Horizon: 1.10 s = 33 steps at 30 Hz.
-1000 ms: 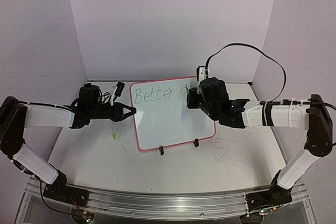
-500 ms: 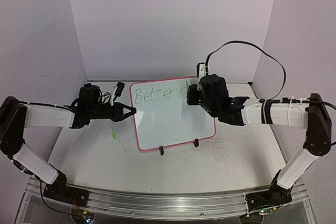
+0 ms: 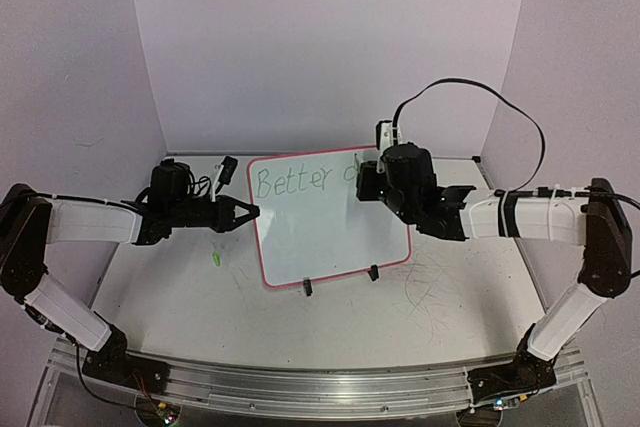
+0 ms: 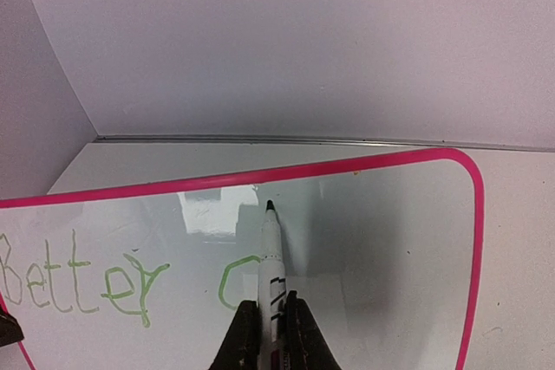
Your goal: Write a sentence on the whiteboard
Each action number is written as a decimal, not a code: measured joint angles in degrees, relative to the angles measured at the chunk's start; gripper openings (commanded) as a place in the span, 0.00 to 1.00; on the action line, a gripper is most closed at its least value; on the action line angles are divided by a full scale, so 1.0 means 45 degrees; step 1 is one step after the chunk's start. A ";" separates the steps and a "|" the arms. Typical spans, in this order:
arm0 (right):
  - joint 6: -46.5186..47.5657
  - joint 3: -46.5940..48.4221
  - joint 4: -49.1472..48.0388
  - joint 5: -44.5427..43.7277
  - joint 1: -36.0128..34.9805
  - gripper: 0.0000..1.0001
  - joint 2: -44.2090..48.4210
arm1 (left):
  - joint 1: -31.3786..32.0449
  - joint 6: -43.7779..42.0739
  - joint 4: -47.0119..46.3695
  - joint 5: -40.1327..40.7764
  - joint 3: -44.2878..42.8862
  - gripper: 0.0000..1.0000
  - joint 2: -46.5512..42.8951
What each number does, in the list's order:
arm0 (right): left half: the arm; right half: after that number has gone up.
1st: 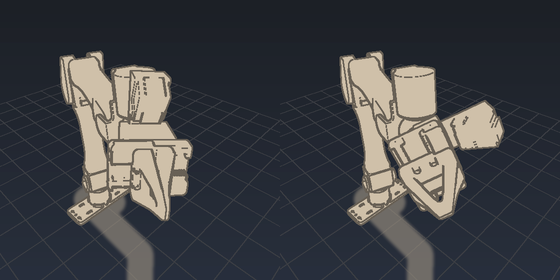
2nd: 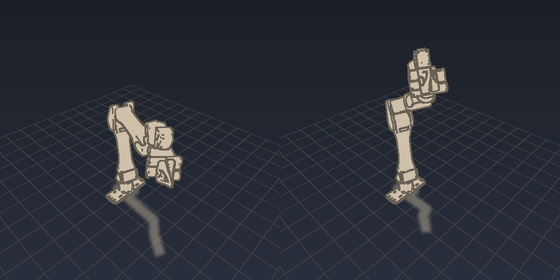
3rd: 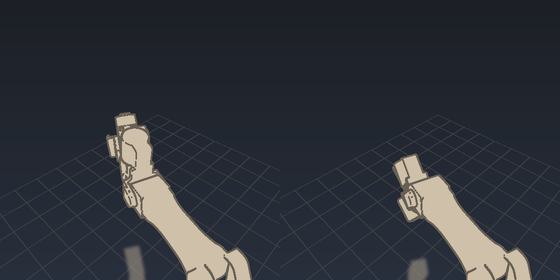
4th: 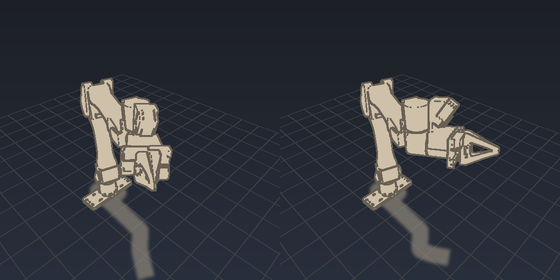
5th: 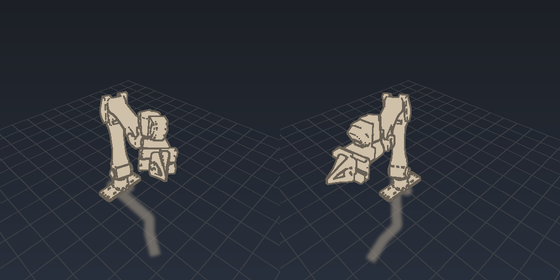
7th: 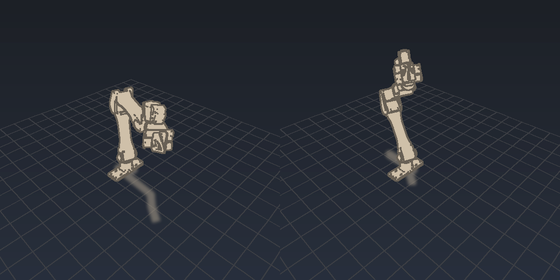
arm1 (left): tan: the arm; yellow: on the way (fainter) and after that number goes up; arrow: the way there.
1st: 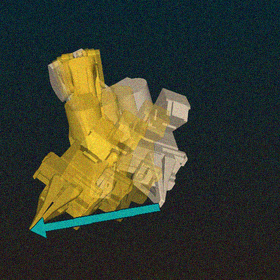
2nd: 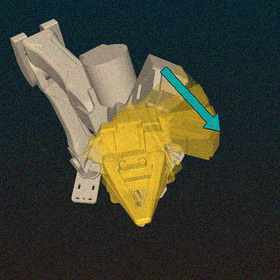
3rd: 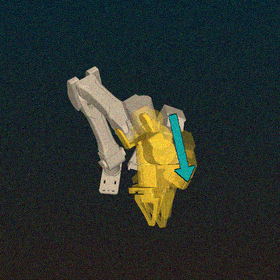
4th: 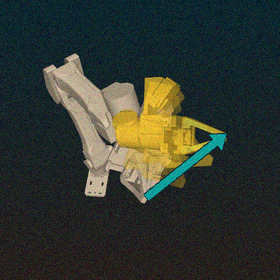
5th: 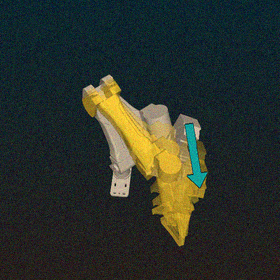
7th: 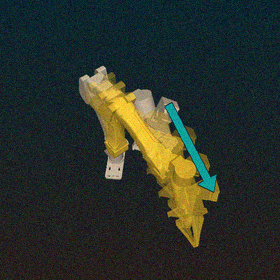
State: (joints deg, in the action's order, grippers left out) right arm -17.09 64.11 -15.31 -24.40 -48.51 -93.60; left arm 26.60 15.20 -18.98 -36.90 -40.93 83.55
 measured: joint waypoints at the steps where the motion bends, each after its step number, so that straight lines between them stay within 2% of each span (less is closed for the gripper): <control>1: -0.0037 -0.0057 -0.0062 0.0012 0.0000 0.00 0.0012 | 0.0005 -0.0002 0.0000 0.0002 0.0000 0.00 0.0000; 33: -0.1028 -0.1790 0.0015 0.0435 -0.0238 0.00 0.0889 | 0.0022 -0.0015 -0.0004 0.0004 -0.0005 0.00 0.0000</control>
State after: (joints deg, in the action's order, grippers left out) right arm -21.72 56.06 -15.24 -22.44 -49.58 -89.60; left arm 26.70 15.13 -19.00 -36.88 -40.95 83.55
